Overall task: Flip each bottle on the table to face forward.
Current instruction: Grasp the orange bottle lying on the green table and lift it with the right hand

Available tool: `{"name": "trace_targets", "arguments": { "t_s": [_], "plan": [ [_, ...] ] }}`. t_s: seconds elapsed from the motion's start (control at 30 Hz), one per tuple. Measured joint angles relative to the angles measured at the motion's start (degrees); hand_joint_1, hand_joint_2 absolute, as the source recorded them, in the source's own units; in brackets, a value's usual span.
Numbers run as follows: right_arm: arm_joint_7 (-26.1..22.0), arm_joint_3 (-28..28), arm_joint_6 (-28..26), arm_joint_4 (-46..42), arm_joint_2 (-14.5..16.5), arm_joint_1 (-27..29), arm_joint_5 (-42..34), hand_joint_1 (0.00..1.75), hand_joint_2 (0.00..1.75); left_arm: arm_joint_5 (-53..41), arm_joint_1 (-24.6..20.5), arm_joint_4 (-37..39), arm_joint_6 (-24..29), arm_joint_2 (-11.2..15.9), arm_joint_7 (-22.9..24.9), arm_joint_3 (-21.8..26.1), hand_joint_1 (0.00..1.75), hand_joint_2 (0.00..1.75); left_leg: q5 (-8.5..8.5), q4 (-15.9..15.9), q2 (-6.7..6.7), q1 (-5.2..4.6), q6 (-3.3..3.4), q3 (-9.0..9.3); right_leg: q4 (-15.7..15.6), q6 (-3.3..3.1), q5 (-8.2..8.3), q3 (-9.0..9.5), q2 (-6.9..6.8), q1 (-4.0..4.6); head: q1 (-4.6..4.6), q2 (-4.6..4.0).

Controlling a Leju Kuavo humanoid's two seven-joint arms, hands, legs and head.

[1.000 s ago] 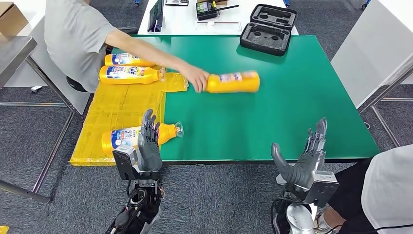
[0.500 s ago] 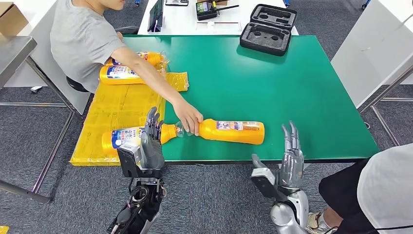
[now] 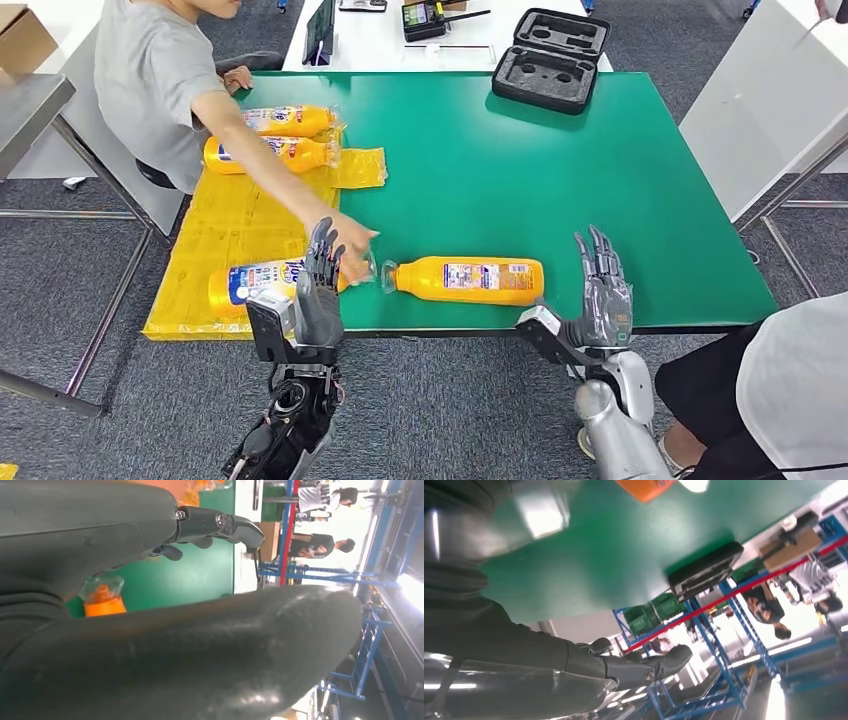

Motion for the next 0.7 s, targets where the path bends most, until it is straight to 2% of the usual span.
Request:
{"name": "trace_targets", "arguments": {
  "t_s": [0.2,0.4,0.57,0.7],
  "plan": [
    [-2.36,-0.02,3.2,7.85,-1.76,-5.49,-0.52,0.0,1.75,0.16,-0.48,0.51,-0.79,-0.04,0.01,-0.53,0.0,0.0,0.0,0.0,0.0,-0.01,0.0,-0.01,0.01,0.01,0.01,0.01,0.0,-0.01,0.0,0.0],
    [-6.76,0.83,8.35,14.97,-1.92,-11.3,-4.73,0.0,1.75,0.43,-0.79,0.75,-0.61,-0.04,0.01,-0.65,0.0,0.0,0.02,0.01,0.0,0.0,0.0,-0.01,0.02,0.01,0.01,0.01,0.0,0.0,-0.01,0.0],
    [-7.39,3.41,14.55,17.34,-1.51,-14.02,-10.41,0.0,1.75,0.44,-0.78,0.75,-0.65,-0.04,0.01,-0.66,0.0,0.0,0.02,0.01,-0.01,0.01,0.0,-0.01,0.03,0.01,0.01,0.01,0.0,0.0,0.0,0.0],
    [-7.46,5.94,16.24,18.57,-1.44,-16.05,-12.84,0.0,1.75,0.44,-0.82,0.79,-1.03,-0.07,0.01,-1.0,0.0,0.0,0.02,0.01,-0.01,0.0,0.0,-0.01,0.02,0.01,0.01,0.0,0.0,0.0,0.01,0.0]
  ]
}}
